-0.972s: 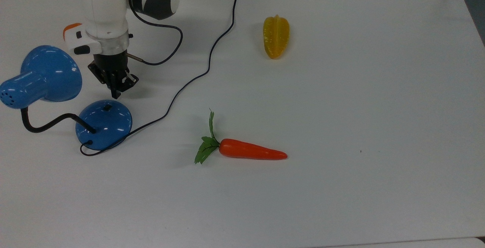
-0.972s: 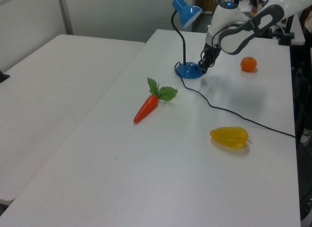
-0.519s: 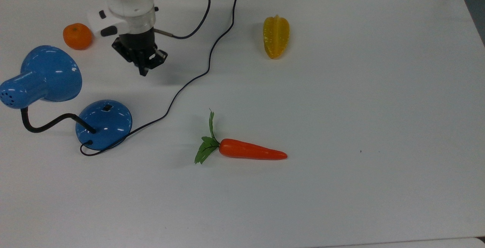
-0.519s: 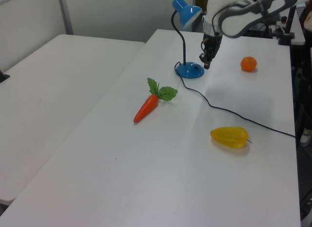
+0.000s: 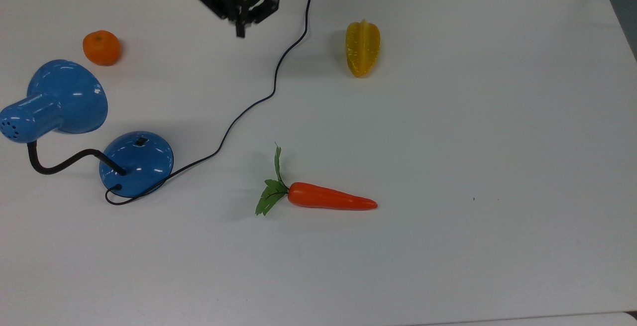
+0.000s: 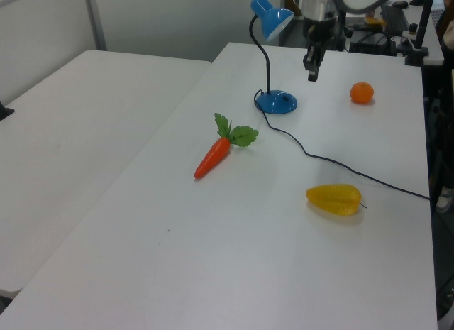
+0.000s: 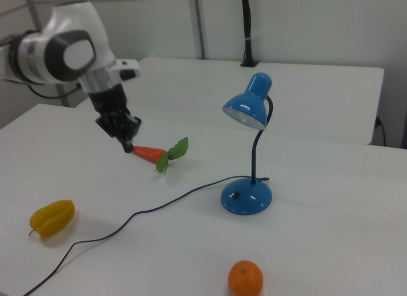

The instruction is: Turn off lamp

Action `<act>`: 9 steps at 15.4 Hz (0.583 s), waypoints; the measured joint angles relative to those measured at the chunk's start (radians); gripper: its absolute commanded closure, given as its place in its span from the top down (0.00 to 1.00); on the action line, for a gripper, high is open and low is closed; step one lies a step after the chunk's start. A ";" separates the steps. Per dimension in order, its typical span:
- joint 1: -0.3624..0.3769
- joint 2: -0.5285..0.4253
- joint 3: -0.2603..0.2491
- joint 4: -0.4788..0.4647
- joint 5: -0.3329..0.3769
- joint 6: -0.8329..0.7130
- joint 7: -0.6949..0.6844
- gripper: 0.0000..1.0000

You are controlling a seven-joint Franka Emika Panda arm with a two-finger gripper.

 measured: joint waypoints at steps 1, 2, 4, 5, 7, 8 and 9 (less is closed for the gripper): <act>0.015 -0.014 0.000 0.014 0.000 -0.040 -0.020 0.00; 0.027 -0.027 0.000 0.028 0.000 -0.079 -0.040 0.00; 0.037 -0.045 0.000 0.059 0.000 -0.154 -0.085 0.00; 0.037 -0.050 0.000 0.076 0.001 -0.186 -0.106 0.02; 0.034 -0.054 -0.003 0.095 0.002 -0.217 -0.124 0.30; 0.034 -0.054 -0.005 0.099 0.002 -0.221 -0.127 0.45; 0.033 -0.054 -0.009 0.099 0.002 -0.221 -0.127 0.49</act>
